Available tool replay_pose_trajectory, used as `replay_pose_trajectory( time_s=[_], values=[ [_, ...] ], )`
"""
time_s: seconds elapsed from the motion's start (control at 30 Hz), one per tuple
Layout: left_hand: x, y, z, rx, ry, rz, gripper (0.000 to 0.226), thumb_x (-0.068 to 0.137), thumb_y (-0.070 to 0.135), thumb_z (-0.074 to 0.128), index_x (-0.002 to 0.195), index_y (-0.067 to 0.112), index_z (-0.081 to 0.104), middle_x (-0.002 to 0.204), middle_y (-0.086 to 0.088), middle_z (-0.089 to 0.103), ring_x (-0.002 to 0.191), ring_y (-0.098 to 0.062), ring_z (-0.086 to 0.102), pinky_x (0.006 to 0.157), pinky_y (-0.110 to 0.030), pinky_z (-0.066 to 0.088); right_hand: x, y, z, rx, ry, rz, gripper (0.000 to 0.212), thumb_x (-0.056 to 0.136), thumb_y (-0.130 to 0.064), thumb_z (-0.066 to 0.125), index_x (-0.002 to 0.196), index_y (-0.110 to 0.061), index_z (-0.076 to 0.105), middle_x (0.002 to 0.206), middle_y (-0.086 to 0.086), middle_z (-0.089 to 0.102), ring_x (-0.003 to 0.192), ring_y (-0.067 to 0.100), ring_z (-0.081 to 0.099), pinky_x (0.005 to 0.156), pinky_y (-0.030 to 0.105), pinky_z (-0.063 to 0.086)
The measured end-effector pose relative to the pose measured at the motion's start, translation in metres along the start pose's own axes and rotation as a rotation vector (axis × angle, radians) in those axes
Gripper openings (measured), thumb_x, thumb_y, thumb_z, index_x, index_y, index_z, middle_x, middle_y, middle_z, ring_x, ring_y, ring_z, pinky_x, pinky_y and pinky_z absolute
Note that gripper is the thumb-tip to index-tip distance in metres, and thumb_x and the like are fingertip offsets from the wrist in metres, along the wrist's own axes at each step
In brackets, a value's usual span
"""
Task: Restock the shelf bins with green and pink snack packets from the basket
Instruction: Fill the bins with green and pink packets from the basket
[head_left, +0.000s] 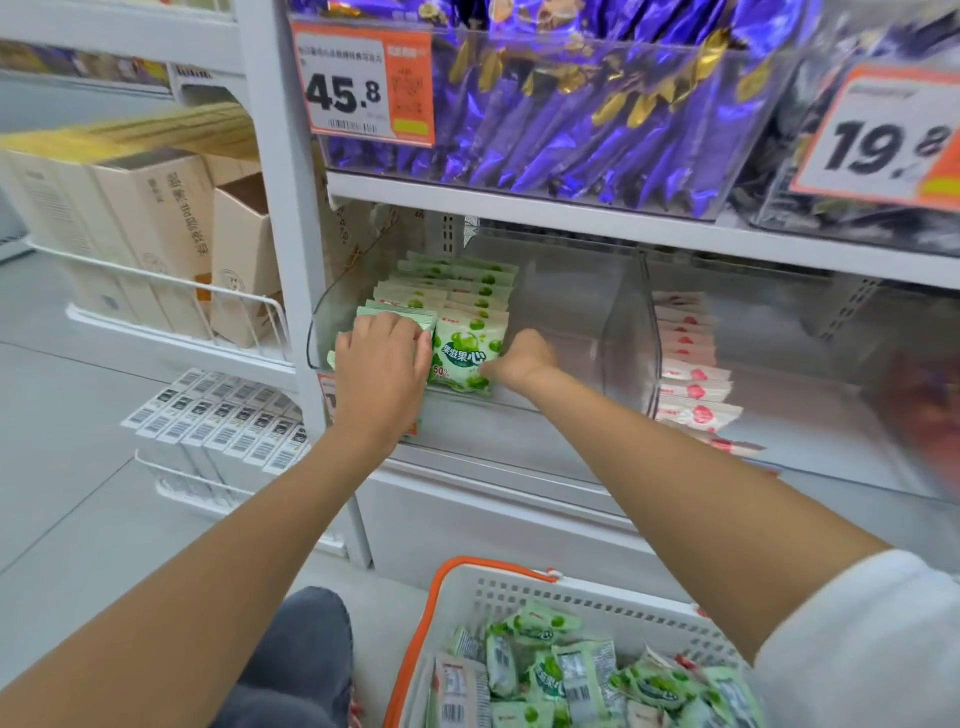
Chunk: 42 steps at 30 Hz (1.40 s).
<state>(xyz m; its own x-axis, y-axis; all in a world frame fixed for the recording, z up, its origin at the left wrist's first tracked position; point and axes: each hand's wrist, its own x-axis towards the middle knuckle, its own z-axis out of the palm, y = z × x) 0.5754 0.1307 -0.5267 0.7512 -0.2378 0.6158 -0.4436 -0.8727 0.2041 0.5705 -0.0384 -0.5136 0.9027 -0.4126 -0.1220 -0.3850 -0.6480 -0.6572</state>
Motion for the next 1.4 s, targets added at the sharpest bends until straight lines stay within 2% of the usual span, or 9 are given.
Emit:
replay_pose_trajectory(
  time_s=[0.13, 0.3, 0.67, 0.77, 0.87, 1.0, 1.17, 1.33, 1.4],
  values=[
    [-0.018, 0.036, -0.017, -0.099, -0.006, 0.090, 0.019, 0.096, 0.023, 0.052, 0.083, 0.013, 0.062, 0.081, -0.004, 0.059, 0.078, -0.027, 0.052, 0.066, -0.040, 0.043, -0.049, 0.020, -0.029, -0.154, 0.247, -0.307, 0.016, 0.085, -0.015, 0.061, 0.101, -0.012, 0.060, 0.104, 0.006, 0.063, 0.096, 0.027, 0.059, 0.071, 0.031, 0.041],
    [-0.076, 0.075, -0.025, -0.239, -0.307, 0.080, 0.017, 0.096, 0.024, 0.046, 0.085, 0.017, 0.057, 0.082, 0.000, 0.060, 0.074, -0.025, 0.056, 0.060, -0.037, 0.044, -0.121, 0.075, -0.034, -0.284, 0.350, -0.628, 0.006, 0.088, -0.015, 0.055, 0.093, -0.014, 0.059, 0.092, 0.003, 0.062, 0.083, 0.025, 0.059, 0.065, 0.034, 0.041],
    [-0.249, 0.042, 0.059, 0.208, -1.398, 0.102, 0.014, 0.094, 0.015, 0.049, 0.107, 0.014, 0.053, 0.108, -0.005, 0.054, 0.092, -0.021, 0.052, 0.075, -0.031, 0.043, -0.225, 0.286, 0.062, -0.312, -0.476, -0.010, 0.020, 0.095, -0.010, 0.048, 0.104, -0.005, 0.066, 0.102, 0.012, 0.067, 0.094, 0.026, 0.063, 0.073, 0.033, 0.049],
    [-0.273, 0.031, 0.077, 0.435, -1.393, 0.426, 0.052, 0.094, 0.011, 0.053, 0.143, 0.021, 0.040, 0.141, -0.005, 0.044, 0.124, -0.026, 0.048, 0.094, -0.036, 0.045, -0.222, 0.294, 0.073, -0.272, -0.498, 0.026, 0.017, 0.093, -0.007, 0.049, 0.095, -0.009, 0.066, 0.099, 0.009, 0.067, 0.093, 0.025, 0.063, 0.071, 0.031, 0.048],
    [-0.285, 0.029, 0.087, 0.553, -1.292, 0.722, 0.064, 0.091, 0.017, 0.063, 0.147, 0.028, 0.034, 0.154, -0.005, 0.028, 0.136, -0.029, 0.035, 0.106, -0.042, 0.036, -0.215, 0.294, 0.077, -0.242, -0.473, 0.011, 0.017, 0.093, -0.012, 0.055, 0.105, -0.015, 0.067, 0.108, 0.002, 0.067, 0.098, 0.019, 0.062, 0.083, 0.033, 0.052],
    [-0.289, 0.027, 0.101, 0.539, -1.244, 0.822, 0.053, 0.090, 0.016, 0.061, 0.139, 0.029, 0.045, 0.149, -0.005, 0.038, 0.134, -0.028, 0.038, 0.105, -0.045, 0.035, -0.216, 0.298, 0.075, -0.196, -0.452, 0.029, 0.015, 0.095, -0.014, 0.056, 0.106, -0.015, 0.066, 0.110, 0.001, 0.066, 0.100, 0.019, 0.062, 0.088, 0.034, 0.051],
    [-0.256, 0.047, 0.097, 0.150, -1.152, 0.408, 0.024, 0.097, 0.043, 0.049, 0.084, 0.029, 0.063, 0.094, 0.007, 0.064, 0.098, -0.015, 0.058, 0.090, -0.036, 0.039, -0.210, 0.298, 0.062, -0.015, -0.382, 0.088, 0.018, 0.093, -0.014, 0.058, 0.110, -0.015, 0.066, 0.112, 0.005, 0.065, 0.097, 0.023, 0.065, 0.084, 0.038, 0.055],
    [-0.211, 0.083, 0.064, -0.605, -1.083, -0.080, 0.044, 0.102, 0.032, 0.047, 0.062, 0.016, 0.036, 0.057, 0.003, 0.033, 0.049, -0.004, 0.032, 0.054, -0.021, 0.031, -0.195, 0.256, 0.026, 0.365, -0.470, 0.105, 0.070, 0.083, -0.024, 0.076, 0.143, -0.020, 0.041, 0.134, -0.006, 0.051, 0.121, 0.013, 0.050, 0.096, 0.027, 0.042],
    [-0.197, 0.104, 0.045, -0.734, -1.103, -0.175, 0.043, 0.103, 0.034, 0.044, 0.066, 0.015, 0.036, 0.059, 0.004, 0.029, 0.049, -0.005, 0.028, 0.049, -0.018, 0.027, -0.188, 0.245, 0.009, 0.439, -0.460, 0.096, 0.055, 0.085, -0.022, 0.074, 0.135, -0.014, 0.052, 0.126, 0.004, 0.062, 0.109, 0.017, 0.062, 0.090, 0.029, 0.050]
  ],
)
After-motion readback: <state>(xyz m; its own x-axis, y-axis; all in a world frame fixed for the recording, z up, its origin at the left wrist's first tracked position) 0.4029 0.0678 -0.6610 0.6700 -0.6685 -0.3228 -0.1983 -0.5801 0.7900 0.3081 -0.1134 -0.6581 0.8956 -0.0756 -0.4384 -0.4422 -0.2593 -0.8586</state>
